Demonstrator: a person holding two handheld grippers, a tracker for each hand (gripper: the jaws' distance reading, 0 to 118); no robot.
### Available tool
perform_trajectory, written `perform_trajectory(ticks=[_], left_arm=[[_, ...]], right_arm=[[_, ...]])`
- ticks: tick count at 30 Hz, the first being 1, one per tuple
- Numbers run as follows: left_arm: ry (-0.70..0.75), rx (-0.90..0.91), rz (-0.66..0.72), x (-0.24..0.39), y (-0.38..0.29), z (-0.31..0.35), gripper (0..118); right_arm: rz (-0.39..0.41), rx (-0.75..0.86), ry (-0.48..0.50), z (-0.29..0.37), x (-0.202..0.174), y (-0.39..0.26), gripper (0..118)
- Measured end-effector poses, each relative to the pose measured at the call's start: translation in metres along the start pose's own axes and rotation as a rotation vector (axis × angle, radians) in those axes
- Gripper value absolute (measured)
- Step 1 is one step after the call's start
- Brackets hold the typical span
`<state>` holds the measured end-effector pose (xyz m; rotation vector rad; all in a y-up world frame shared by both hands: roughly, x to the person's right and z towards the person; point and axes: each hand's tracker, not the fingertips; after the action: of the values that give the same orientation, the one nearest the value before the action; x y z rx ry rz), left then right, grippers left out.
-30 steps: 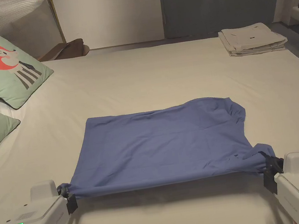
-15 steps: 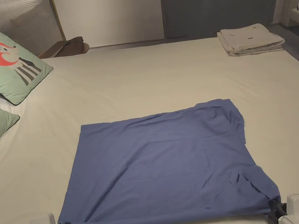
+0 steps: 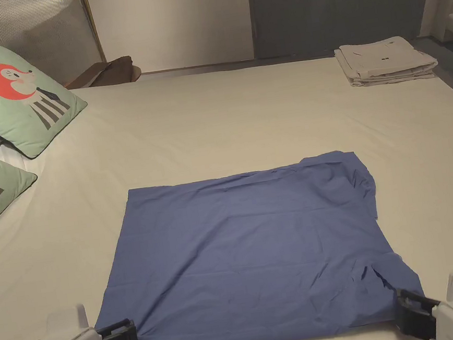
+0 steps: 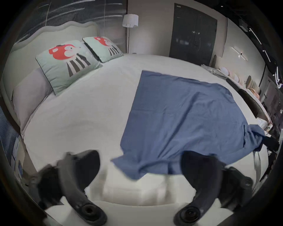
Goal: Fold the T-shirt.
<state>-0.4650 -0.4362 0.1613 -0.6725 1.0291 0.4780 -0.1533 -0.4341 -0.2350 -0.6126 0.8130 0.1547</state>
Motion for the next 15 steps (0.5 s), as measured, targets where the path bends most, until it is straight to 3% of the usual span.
perform_trajectory(ticks=[1, 9, 15], left_arm=[[-0.004, 0.044, -0.001, 0.002, 0.006, 0.006, 110], [-0.073, 0.321, 0.017, 0.030, 0.066, 0.055, 110], [-0.106, 0.459, 0.055, 0.044, 0.081, 0.068, 110]], right_arm=[[-0.007, 0.046, 0.006, 0.005, -0.002, 0.009, 108], [0.042, 0.366, 0.070, 0.046, -0.035, 0.080, 108], [0.099, 0.463, 0.060, 0.051, -0.056, 0.088, 107]])
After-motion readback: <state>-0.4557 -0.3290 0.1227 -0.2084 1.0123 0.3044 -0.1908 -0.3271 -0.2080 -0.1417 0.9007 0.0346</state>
